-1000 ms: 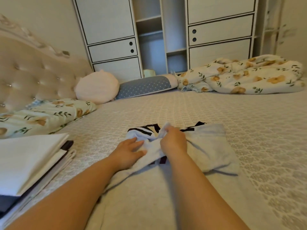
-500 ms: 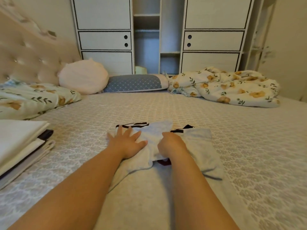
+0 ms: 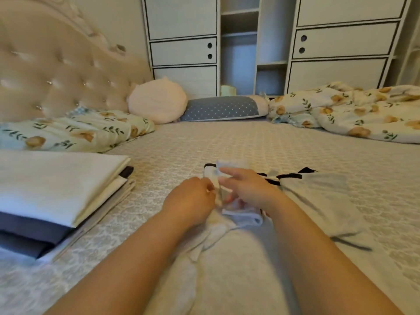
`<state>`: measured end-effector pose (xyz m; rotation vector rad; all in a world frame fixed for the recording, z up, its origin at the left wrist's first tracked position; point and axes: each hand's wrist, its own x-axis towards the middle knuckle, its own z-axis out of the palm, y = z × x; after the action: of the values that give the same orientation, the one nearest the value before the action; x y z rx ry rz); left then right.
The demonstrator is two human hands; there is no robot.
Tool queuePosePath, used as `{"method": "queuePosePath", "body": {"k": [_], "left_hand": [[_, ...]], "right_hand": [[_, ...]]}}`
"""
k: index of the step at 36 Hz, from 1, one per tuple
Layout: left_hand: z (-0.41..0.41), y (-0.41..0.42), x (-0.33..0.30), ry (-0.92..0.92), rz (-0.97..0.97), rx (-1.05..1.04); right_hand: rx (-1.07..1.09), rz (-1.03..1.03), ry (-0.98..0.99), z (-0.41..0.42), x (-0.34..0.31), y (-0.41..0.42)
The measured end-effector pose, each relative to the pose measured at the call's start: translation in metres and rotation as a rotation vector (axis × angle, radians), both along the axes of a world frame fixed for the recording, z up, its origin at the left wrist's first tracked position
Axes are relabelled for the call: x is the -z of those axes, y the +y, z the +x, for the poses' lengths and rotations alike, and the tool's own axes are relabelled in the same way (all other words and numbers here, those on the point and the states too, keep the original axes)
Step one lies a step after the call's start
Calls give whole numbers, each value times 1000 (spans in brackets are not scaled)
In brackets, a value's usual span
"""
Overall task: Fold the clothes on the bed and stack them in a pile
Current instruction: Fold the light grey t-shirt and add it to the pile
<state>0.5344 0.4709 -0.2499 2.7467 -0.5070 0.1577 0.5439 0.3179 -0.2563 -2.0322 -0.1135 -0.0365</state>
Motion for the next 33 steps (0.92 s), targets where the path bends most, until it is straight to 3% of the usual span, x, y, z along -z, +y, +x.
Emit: {"method": "queuePosePath", "body": {"k": [2,4,6,8,10,14,19,21,23,28,33], "left_hand": [[10,5,12,21,-20,-57],[18,6,25,104,33,-24],[25,5,36,137,141,34],[29,5,45,144,205,66],[30,7,50,139,192,75],[14,17,57,114,118,58],[-48,43,56,140,-397,21],[-80,57,52,160,-456,13],[-113,70,49,205,-351,12],[-202,79,44,306,119,29],[-268,77,34,198,150,-60]], "right_hand": [[139,130,-109,4,-3,-4],[286,39,-223,9,-3,-12],[294,-298,-192,13,7,-15],[130,-729,3,18,24,-9],[55,-950,111,21,38,0],[130,-930,54,7,44,8],[204,-820,13,-52,50,14],[232,-787,18,-86,50,21],[233,-842,35,-122,49,30],[200,-869,145,-207,42,54],[112,-874,195,-289,38,79]]}}
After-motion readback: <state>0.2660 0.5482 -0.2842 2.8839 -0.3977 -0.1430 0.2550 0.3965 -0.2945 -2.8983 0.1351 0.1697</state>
